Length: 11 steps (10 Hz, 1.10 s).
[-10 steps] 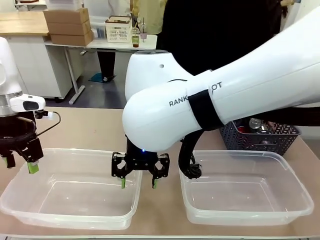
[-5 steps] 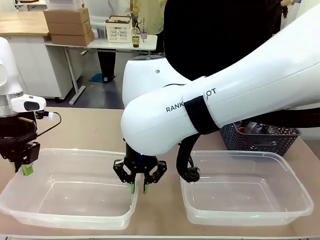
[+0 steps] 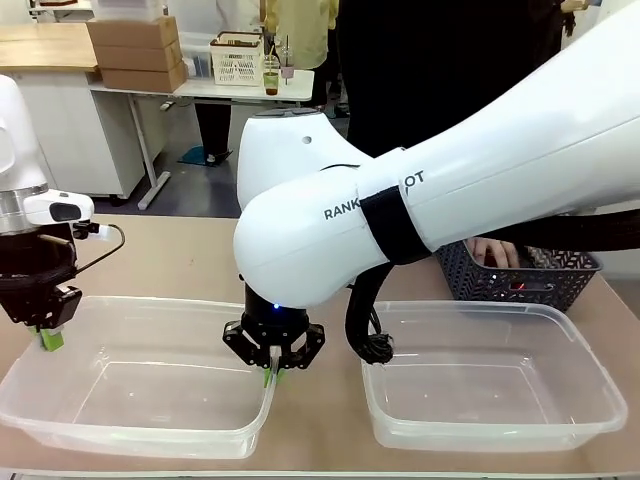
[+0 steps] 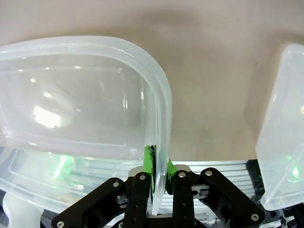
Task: Sort the waste into each basket.
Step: Pick up the Organizing box on the left side of the table and lift it.
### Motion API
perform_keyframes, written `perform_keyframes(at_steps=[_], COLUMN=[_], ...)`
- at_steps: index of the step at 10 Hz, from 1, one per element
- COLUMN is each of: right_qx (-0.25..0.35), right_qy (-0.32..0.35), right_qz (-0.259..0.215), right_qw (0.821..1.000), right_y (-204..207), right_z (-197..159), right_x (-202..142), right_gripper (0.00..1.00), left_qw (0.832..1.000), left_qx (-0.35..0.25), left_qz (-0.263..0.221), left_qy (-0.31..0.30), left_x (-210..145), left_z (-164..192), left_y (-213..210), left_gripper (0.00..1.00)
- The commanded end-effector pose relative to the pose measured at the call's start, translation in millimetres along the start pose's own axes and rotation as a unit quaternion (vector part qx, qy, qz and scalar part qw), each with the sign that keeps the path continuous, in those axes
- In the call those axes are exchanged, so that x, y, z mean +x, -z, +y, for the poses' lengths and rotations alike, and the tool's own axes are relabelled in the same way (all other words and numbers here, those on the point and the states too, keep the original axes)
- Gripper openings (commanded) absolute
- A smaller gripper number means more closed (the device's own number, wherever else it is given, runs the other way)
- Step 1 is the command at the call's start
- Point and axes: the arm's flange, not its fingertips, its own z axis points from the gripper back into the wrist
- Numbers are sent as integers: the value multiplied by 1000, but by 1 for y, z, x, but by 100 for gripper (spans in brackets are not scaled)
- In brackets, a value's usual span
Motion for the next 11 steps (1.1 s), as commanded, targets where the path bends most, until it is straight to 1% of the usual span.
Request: perform_keyframes(at_steps=[1,3,5,8,9,10,11], right_qx=[-20,-20,-24,-42,-54,-61,-61], right_qy=[10,10,13,7,12,14,1], right_qz=[0,7,4,20,22,26,34], right_qw=[1000,1000,1000,999,998,998,998], right_y=[0,-7,-42,-117,-133,-144,-150], right_z=[-1,-4,-15,-51,-64,-75,-87], right_x=[2,2,-2,-8,-11,-15,-19], right_gripper=[0,0,0,0,0,0,0], left_qw=[1000,1000,998,993,992,992,989], left_qx=[7,0,-11,-28,-42,-43,-40], left_qz=[-11,-22,-43,-88,-90,-98,-122], left_qy=[-1,-12,-37,-76,-73,-65,-76], left_x=[-37,-41,-49,-70,-77,-81,-80], left_z=[-4,-6,-15,-39,-48,-58,-70], left_y=[38,29,-2,-80,-110,-143,-178], left_gripper=[0,0,0,0,0,0,0])
